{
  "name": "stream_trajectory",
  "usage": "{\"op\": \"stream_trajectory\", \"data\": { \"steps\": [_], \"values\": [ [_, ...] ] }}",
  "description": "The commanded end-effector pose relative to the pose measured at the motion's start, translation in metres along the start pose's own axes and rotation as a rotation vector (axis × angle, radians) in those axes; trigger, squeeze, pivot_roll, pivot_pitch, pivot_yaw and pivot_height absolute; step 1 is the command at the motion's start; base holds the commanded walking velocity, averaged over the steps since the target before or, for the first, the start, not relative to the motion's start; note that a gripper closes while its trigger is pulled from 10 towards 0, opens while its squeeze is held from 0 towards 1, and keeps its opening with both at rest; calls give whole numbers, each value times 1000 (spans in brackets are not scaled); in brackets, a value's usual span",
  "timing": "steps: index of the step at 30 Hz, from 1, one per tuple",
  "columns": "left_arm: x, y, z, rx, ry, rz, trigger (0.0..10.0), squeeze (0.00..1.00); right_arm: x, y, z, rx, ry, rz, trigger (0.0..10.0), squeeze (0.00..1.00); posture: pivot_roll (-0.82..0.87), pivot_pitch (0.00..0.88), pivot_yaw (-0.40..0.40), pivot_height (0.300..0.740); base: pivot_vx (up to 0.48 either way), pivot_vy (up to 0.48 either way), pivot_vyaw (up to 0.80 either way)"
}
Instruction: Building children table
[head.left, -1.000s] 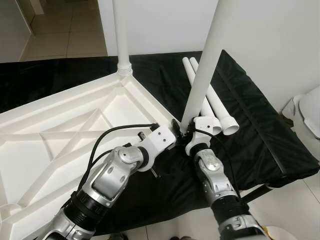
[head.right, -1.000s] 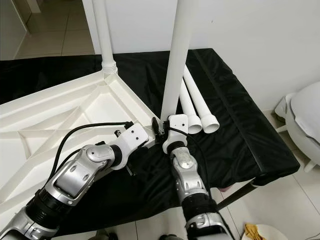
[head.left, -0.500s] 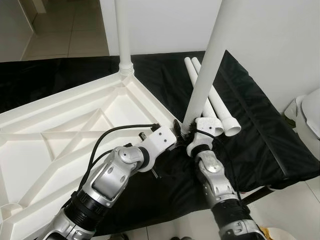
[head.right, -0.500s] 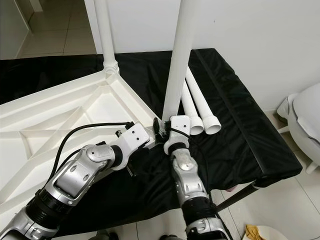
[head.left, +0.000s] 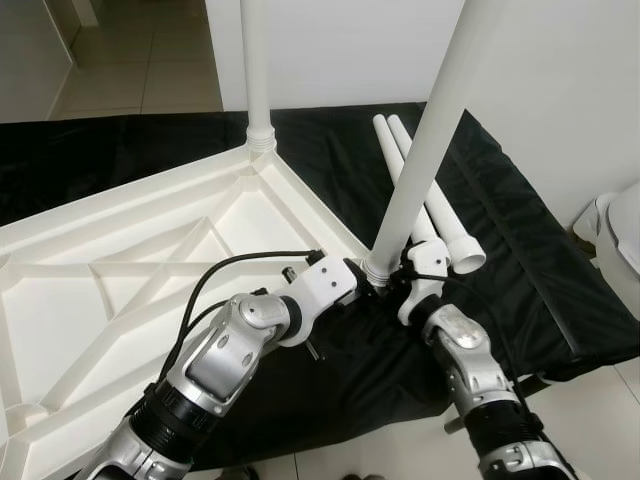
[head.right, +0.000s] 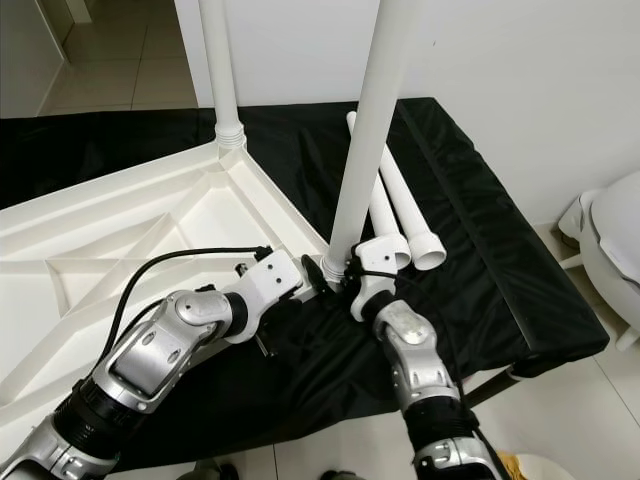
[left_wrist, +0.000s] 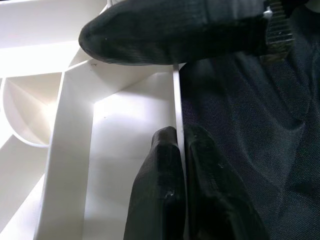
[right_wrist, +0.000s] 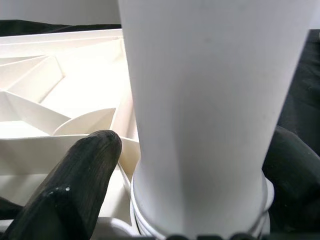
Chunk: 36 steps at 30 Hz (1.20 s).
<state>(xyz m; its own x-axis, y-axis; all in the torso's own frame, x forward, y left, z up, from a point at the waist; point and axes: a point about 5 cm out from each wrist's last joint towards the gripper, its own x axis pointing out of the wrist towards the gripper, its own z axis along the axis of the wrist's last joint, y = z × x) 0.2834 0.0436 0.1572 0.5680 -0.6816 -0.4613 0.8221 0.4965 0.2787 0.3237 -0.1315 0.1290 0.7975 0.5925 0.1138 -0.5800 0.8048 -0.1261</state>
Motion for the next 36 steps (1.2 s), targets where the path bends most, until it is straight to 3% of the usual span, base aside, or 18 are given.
{"op": "stream_trajectory", "data": {
  "steps": [1, 6, 12, 13, 14, 15, 16, 26, 35, 36],
  "values": [
    [0, -4, 16, 58, -78, -18, 10000, 0, -3, -2, -11, 28, 43, 66, 10000, 0, -16, 81, -19, 740, 0, 0, 0],
    [-1, -3, 16, 60, -77, -19, 10000, 0, -7, -11, -17, 30, 83, 79, 10000, 0, -11, 78, -15, 740, 0, 0, 0],
    [-1, -3, 16, 62, -74, -19, 10000, 0, -12, -34, -22, 23, 136, 50, 10000, 0, -7, 76, -11, 740, 0, 0, 0],
    [-2, -3, 16, 63, -73, -19, 10000, 0, -12, -37, -22, 17, 140, 47, 5137, 0, -7, 78, -8, 740, 0, 0, 0],
    [-2, -3, 16, 63, -73, -19, 10000, 0, -12, -37, -22, 17, 140, 47, 5137, 0, -7, 78, -8, 740, 0, 0, 0],
    [-2, -3, 16, 63, -73, -19, 10000, 0, -12, -39, -21, 15, 142, 46, 4235, 0, -8, 77, -7, 740, 0, 0, 0],
    [-2, -3, 16, 63, -73, -20, 10000, 0, -13, -41, -22, 11, 146, 46, 0, 0, -8, 79, -6, 740, 0, 0, 0],
    [-2, -3, 16, 63, -74, -17, 10000, 0, -16, -37, -26, 34, 139, 98, 0, 0, -9, 85, -10, 740, 0, 0, 0],
    [-2, -2, 16, 58, -74, -10, 10000, 0, -13, -26, -29, 25, 116, 41, 0, 0, -15, 98, -10, 740, 0, 0, 0],
    [-2, -1, 16, 56, -74, -8, 10000, 0, -11, -23, -29, 46, 108, -7, 0, 0, -15, 102, -11, 740, 0, 0, 0]
  ]
}}
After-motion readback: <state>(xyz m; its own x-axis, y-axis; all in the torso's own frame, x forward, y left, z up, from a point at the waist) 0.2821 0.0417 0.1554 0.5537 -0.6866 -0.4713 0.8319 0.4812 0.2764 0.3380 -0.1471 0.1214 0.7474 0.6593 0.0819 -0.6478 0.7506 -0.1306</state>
